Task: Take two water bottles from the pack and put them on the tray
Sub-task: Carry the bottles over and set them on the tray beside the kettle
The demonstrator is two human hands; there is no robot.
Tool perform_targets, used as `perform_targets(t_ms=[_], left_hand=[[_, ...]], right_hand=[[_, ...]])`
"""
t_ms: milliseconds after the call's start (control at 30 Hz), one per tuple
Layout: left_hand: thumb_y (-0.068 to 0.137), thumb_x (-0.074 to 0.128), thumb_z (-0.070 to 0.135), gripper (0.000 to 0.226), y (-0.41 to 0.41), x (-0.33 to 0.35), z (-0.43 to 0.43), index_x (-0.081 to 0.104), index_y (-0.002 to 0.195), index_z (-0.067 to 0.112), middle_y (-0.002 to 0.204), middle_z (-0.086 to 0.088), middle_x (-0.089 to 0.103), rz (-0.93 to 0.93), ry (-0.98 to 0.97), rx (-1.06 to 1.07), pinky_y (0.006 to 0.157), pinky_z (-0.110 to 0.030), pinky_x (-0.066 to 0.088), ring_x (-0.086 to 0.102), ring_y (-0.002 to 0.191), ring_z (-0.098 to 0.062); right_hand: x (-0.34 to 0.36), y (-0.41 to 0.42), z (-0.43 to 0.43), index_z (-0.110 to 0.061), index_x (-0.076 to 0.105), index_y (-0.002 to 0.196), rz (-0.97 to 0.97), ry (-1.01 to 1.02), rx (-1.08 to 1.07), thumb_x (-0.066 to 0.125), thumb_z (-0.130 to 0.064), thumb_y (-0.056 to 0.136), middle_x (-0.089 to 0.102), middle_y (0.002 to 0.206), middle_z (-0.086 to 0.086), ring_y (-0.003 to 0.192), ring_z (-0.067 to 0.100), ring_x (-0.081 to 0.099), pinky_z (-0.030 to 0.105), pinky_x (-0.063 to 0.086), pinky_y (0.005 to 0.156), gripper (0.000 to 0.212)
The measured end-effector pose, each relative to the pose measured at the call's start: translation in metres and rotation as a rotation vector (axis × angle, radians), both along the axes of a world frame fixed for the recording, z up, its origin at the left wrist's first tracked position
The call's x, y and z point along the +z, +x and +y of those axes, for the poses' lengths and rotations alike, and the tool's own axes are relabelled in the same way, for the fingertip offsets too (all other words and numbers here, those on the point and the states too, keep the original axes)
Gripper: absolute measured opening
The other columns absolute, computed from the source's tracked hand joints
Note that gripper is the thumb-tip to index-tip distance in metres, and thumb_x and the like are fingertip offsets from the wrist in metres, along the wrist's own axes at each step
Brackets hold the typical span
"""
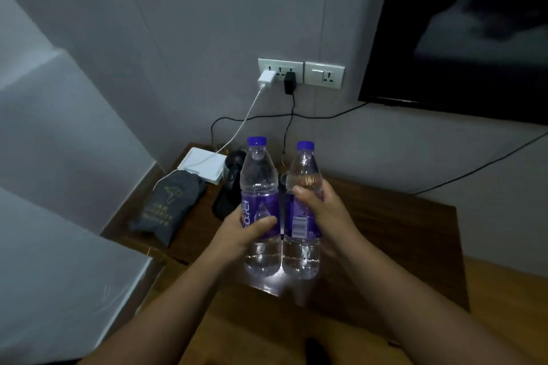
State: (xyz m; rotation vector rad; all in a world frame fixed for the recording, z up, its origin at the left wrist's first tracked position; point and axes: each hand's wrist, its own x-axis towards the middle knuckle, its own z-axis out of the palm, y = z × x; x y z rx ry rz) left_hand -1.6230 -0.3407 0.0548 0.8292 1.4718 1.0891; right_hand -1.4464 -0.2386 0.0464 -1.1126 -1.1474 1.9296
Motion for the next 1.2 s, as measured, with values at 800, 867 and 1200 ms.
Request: perform_targets(t_ms=[800, 867, 1200], left_hand=[[0.076, 0.085, 0.019, 0.072, -0.144, -0.343, 0.199, 0.051, 0.133, 0.047, 0.123, 0.018, 0.07, 0.298, 0.314, -0.127, 0.1, -0.04, 0.054, 0.067, 0.114, -0.002], [0.073, 0.085, 0.021, 0.069, -0.147, -0.37, 0.209, 0.053, 0.126, 0.052, 0.12, 0.024, 0.07, 0.318, 0.349, -0.125, 0.095, -0.033, 0.055, 0.068, 0.11, 0.002], [0.076, 0.083, 0.01, 0.066, -0.138, -0.418, 0.232, 0.055, 0.127, 0.041, 0.113, 0.019, 0.074, 0.343, 0.517, -0.078, 0.082, -0.024, 0.058, 0.072, 0.1, 0.002]], right_hand=[[-0.307, -0.132, 0.124, -0.037, 0.044, 0.136, -0.241, 0.467, -0.249, 0.083, -0.009, 0.084, 0.069, 0.126, -0.009, 0.11, -0.004, 0.07, 0.02, 0.058, 0.089, 0.071], [-0.336, -0.133, 0.13, -0.034, 0.043, 0.14, -0.251, 0.501, -0.259, 0.083, -0.008, 0.085, 0.069, 0.127, -0.008, 0.113, -0.001, 0.07, 0.025, 0.058, 0.095, 0.073], [-0.388, -0.136, 0.157, -0.03, 0.038, 0.151, -0.264, 0.7, -0.381, 0.085, -0.02, 0.083, 0.069, 0.13, -0.01, 0.115, 0.005, 0.071, 0.037, 0.057, 0.103, 0.083]])
